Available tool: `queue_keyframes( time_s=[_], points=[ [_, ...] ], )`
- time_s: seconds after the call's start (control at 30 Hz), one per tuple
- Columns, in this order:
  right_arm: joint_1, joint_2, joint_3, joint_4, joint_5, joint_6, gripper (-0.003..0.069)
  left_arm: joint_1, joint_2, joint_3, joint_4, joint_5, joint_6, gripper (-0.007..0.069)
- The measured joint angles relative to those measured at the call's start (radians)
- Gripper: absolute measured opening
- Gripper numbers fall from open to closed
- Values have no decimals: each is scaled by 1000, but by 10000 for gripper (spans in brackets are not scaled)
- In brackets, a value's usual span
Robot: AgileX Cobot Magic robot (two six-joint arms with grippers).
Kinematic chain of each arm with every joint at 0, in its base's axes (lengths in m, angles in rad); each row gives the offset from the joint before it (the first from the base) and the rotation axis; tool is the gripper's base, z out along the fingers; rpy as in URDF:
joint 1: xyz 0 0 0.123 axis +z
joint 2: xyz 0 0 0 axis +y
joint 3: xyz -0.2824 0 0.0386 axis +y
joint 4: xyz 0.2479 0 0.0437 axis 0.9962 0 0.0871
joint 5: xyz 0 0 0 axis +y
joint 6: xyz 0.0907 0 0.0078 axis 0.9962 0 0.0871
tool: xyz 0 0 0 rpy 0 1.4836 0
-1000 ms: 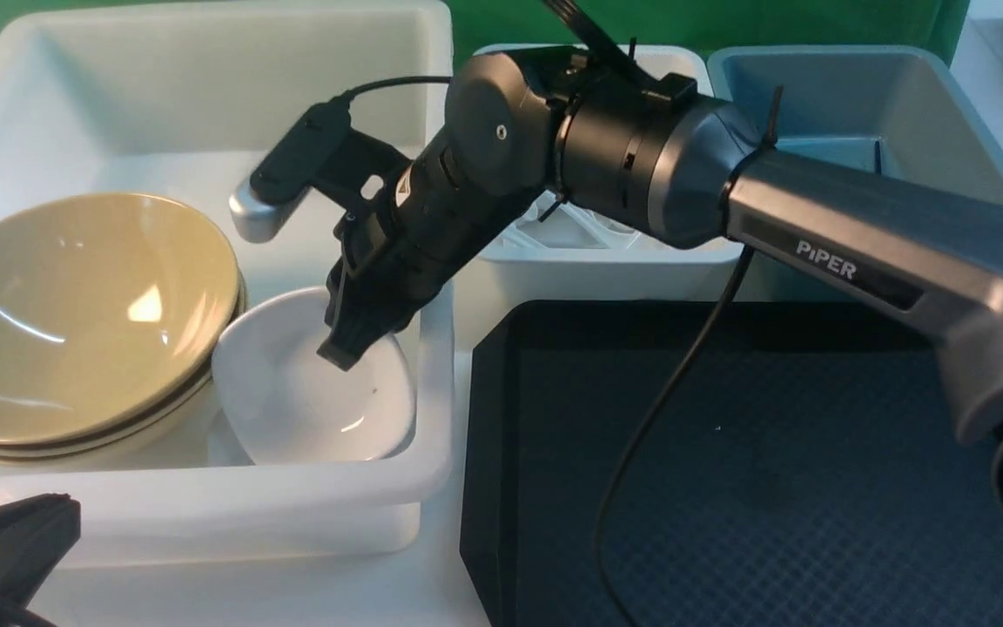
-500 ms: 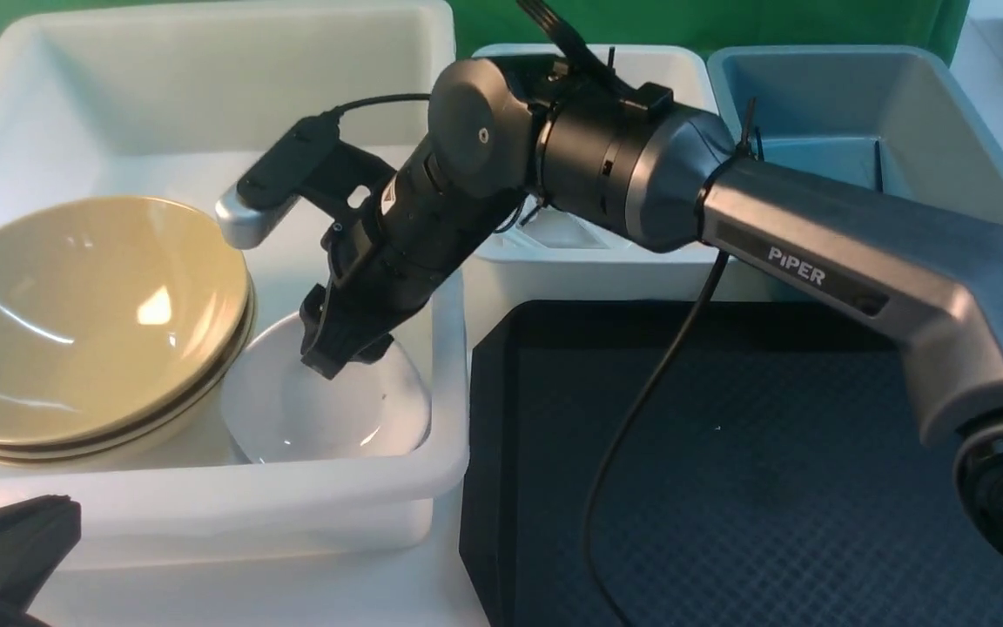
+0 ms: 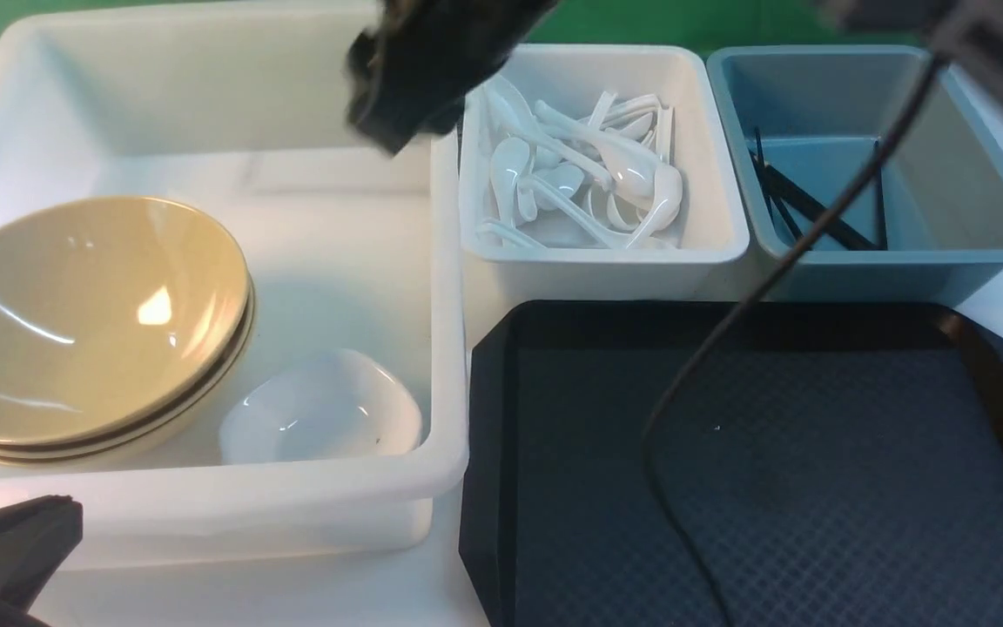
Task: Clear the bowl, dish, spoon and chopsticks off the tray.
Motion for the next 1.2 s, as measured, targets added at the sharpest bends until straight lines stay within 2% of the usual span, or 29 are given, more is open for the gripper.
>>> queue_keyframes(
  time_s=[0.1,0.2,0.23,0.27,0.4,0.5,0.57,0.63,0.67,0.7,0.77,0.8,0.83,0.87,1.03,1.2],
  points=[
    [-45,-91,72,-41,13,12,265,0,0,0,1,0,0,-8],
    [-126,-241,204,-89,-5,31,153,0,0,0,4,0,0,-8],
    [-126,-251,204,-92,-7,31,153,0,0,0,4,0,0,-8],
    [-168,-319,264,-107,-22,50,112,0,0,0,4,0,0,-8],
    [-278,-531,455,-151,-110,96,40,0,0,0,5,0,0,-8],
    [-345,-699,665,-176,-248,132,36,0,0,0,5,0,0,-8],
    [-360,-755,749,-179,-309,138,36,0,0,0,5,0,0,-8],
    [-376,-907,984,-180,-492,148,36,0,0,0,5,0,0,-8],
    [-375,-907,1002,-180,-508,148,36,0,0,0,5,0,0,-8],
    [-375,-1012,1215,-178,-678,148,36,0,0,0,5,0,0,-8],
    [-375,-1082,1352,-176,-810,149,36,0,0,0,5,0,0,-8],
    [-375,-1090,1371,-176,-810,149,36,0,0,0,5,0,0,-8],
    [-375,-1132,1466,-176,-890,150,36,0,0,0,5,0,0,-8],
    [-375,-1209,1639,-176,-1039,152,36,0,0,0,5,0,0,-8],
    [-375,-1385,1878,-176,-1217,153,36,0,0,0,5,0,0,-8],
    [-375,-1580,2007,-176,-1196,153,36,0,0,0,5,0,1,-8]
  ],
)
